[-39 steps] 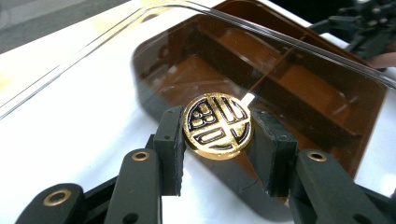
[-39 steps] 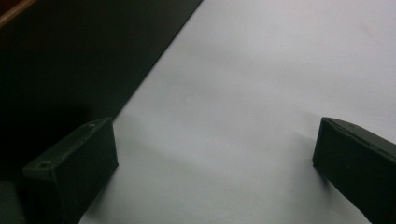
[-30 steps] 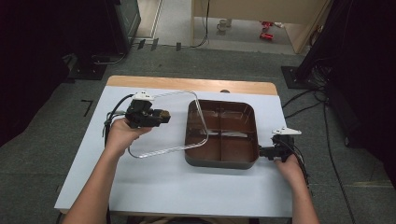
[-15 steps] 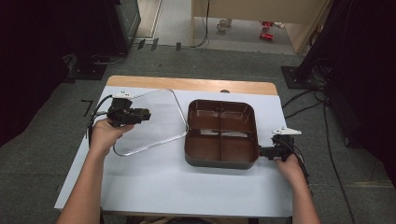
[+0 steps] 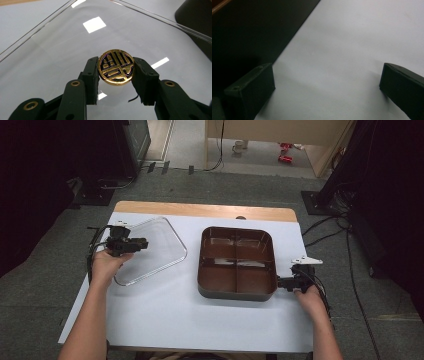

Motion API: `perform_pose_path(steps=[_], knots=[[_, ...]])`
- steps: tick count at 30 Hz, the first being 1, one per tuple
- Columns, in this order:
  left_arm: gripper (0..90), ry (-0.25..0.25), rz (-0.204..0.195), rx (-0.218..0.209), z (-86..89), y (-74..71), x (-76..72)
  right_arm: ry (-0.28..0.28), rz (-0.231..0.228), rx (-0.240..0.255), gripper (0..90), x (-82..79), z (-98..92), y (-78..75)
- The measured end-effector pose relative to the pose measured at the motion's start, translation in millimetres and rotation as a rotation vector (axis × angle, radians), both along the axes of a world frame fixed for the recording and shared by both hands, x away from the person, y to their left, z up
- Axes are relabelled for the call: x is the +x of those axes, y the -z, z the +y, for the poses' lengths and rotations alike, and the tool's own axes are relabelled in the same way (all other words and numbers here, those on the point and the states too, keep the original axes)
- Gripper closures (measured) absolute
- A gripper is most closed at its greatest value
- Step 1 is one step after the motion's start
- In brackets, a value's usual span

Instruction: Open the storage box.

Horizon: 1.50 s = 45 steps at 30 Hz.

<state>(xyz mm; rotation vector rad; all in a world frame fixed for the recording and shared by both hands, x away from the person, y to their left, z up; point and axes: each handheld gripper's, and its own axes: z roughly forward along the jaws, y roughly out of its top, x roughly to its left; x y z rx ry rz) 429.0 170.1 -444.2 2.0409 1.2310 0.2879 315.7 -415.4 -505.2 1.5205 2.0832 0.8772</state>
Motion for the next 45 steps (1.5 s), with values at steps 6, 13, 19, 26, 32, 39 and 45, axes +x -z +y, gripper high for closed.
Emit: perform_pose_path(steps=[6, 13, 19, 26, 32, 39, 45], knots=[[59.1, -0.024, 0.018, 0.032, 0.5, 14.6, 6.1, -0.001, 0.0, -0.001, 0.0, 0.0, -0.1, 0.0], [58.8, -0.007, 0.028, 0.09, -4.2, 22.8, 7.1, -0.001, 0.0, -0.001, 0.0, 0.0, -0.1, 0.0], [56.1, -0.018, 0.033, 0.057, -3.8, 20.6, 7.1, -0.001, 0.0, -0.001, 0.0, 0.0, -0.1, 0.0], [44.0, -0.017, -0.009, -0.013, -1.8, 1.5, -0.3, -0.001, 0.0, -0.001, 0.0, -0.1, -0.1, 0.0], [39.7, -0.017, -0.014, -0.068, -1.3, -15.1, -8.6, -0.001, -0.001, -0.001, 0.0, -0.1, -0.1, 0.0], [38.4, -0.002, -0.031, -0.11, -7.0, -29.8, -19.6, -0.001, 0.0, -0.001, 0.0, -0.1, -0.1, 0.0], [35.5, 0.041, -0.069, -0.131, -24.4, -37.0, -32.7, -0.001, 0.0, -0.001, 0.0, 0.0, -0.1, 0.0]])
